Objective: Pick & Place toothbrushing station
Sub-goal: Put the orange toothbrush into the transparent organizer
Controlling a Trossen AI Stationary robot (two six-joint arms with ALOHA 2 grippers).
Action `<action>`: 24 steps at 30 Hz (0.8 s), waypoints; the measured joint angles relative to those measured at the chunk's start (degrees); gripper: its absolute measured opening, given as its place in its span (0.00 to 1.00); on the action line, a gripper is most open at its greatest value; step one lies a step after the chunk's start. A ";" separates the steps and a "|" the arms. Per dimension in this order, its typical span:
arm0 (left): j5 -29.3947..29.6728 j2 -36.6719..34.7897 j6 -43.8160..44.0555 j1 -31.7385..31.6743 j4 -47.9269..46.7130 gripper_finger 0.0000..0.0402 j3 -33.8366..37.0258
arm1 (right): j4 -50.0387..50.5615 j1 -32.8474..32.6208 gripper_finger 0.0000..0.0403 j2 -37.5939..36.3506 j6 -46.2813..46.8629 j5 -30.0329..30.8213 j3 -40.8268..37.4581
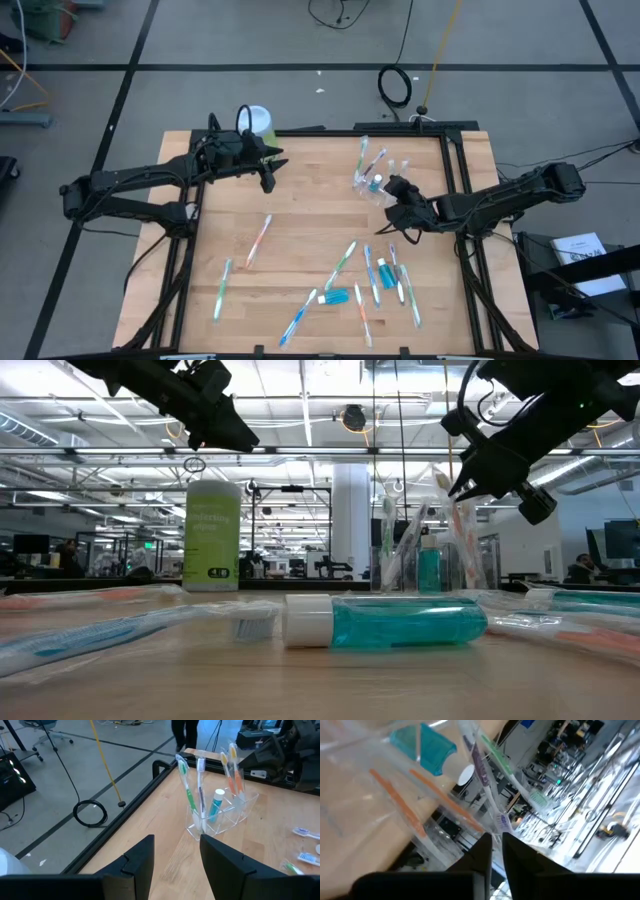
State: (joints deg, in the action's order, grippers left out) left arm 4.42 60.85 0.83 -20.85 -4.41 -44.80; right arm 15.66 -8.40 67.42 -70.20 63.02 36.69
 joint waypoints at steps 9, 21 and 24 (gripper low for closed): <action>-0.02 0.00 1.22 0.00 -0.39 0.41 0.00 | 0.01 -0.13 0.25 0.00 21.63 7.23 0.00; -1.98 -0.01 4.88 -0.01 -8.68 0.41 0.00 | -2.83 -7.44 0.25 -0.15 46.22 3.63 0.00; -5.78 -0.01 6.12 0.00 -11.85 0.41 0.00 | -7.00 -9.08 0.23 -0.15 54.02 0.43 0.00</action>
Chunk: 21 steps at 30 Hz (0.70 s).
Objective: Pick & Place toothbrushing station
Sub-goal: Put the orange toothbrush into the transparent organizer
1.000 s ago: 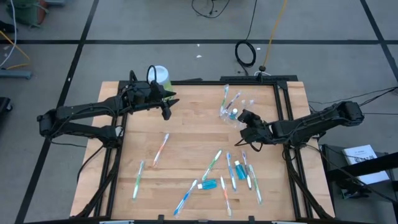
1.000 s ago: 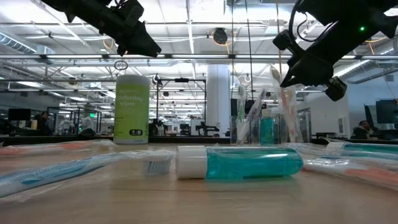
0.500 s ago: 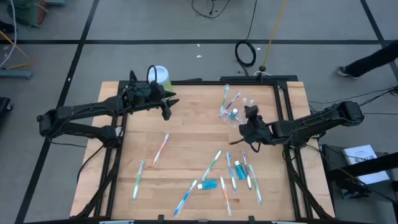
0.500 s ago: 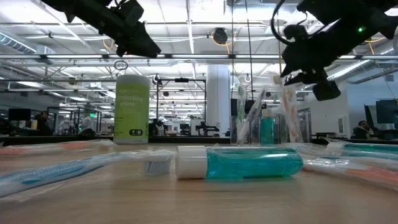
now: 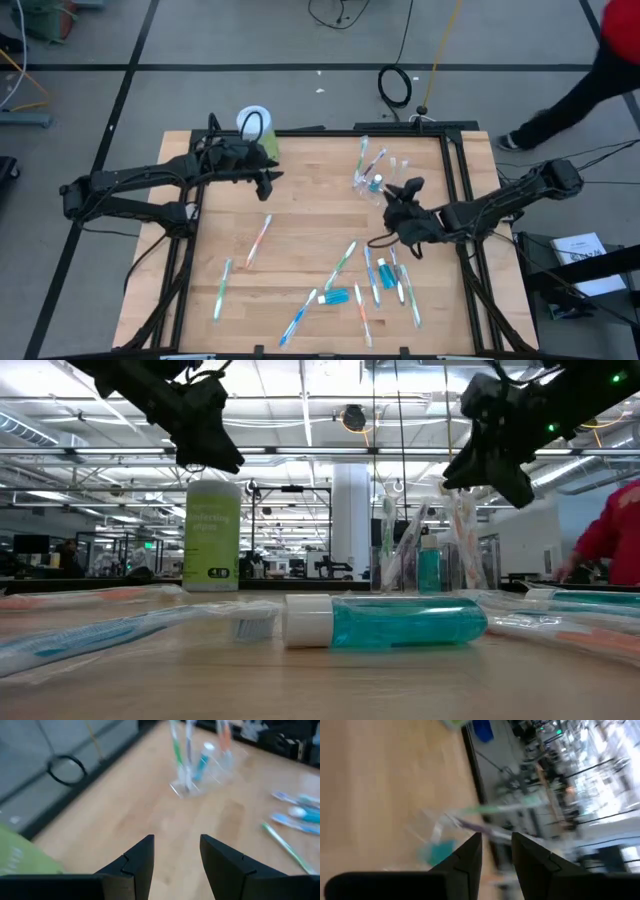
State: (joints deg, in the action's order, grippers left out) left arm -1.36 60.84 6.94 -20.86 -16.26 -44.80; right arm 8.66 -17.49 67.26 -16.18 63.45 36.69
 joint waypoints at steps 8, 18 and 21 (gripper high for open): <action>-2.72 0.00 2.06 2.29 -8.41 0.41 0.00 | -6.26 -1.78 0.22 0.02 14.84 -11.65 0.00; -0.09 0.00 13.49 8.98 -14.95 0.41 0.00 | -16.64 -1.65 0.22 0.02 21.65 -28.37 0.00; -0.09 0.00 17.76 11.07 -18.87 0.41 0.00 | -19.52 -1.65 0.23 0.02 21.63 -32.28 0.00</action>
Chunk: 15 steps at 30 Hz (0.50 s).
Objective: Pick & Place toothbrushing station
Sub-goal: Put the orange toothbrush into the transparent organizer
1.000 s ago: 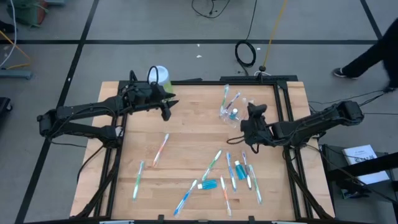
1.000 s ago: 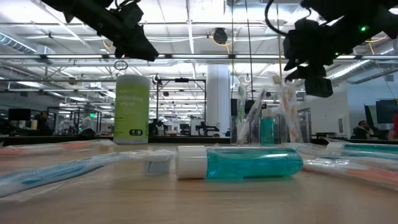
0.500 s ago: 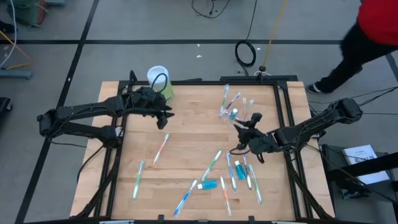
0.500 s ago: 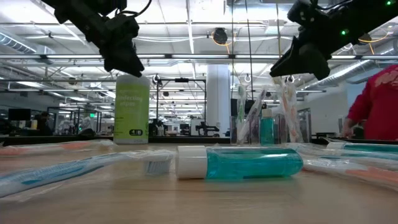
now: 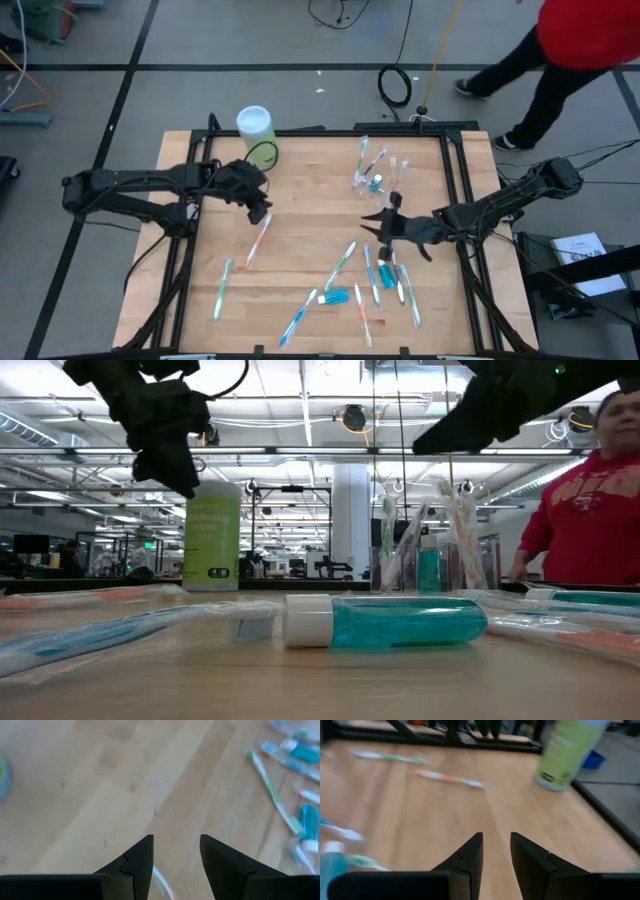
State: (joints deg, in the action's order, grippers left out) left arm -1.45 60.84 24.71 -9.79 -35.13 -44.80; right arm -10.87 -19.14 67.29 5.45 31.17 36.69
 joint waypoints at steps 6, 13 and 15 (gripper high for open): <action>0.02 0.29 6.03 3.15 -5.01 0.41 0.00 | -1.79 0.23 0.29 0.04 -2.49 -1.46 0.00; -0.09 0.72 9.32 4.42 -7.29 0.41 0.00 | -8.86 3.82 0.43 1.47 -4.91 -7.51 0.00; -0.06 1.39 11.74 4.42 -8.50 0.41 0.00 | -11.14 4.77 0.45 2.61 -5.09 -7.49 0.02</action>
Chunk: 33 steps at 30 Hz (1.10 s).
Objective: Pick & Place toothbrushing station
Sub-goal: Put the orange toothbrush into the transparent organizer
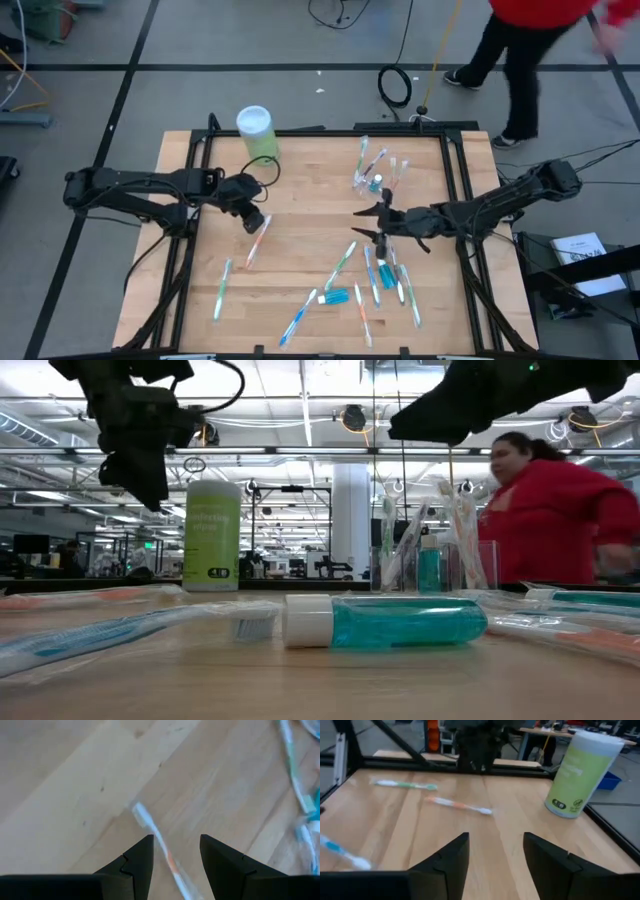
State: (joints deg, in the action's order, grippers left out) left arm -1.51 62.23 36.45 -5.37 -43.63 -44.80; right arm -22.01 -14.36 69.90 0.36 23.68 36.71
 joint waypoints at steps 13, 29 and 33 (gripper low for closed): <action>2.19 13.16 6.56 0.30 -0.77 0.41 0.02 | -0.25 1.31 0.45 5.86 -0.06 0.02 -0.02; -3.51 28.31 5.38 -2.05 7.25 0.41 -0.26 | -0.04 1.43 0.45 5.98 -2.65 0.00 0.00; -3.22 28.32 2.13 -2.95 7.37 0.38 -0.20 | -0.05 1.43 0.44 5.98 -2.75 0.00 0.00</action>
State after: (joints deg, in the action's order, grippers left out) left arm -4.74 90.55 38.58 -8.32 -36.26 -45.00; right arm -22.06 -12.93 75.88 -2.39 23.68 36.71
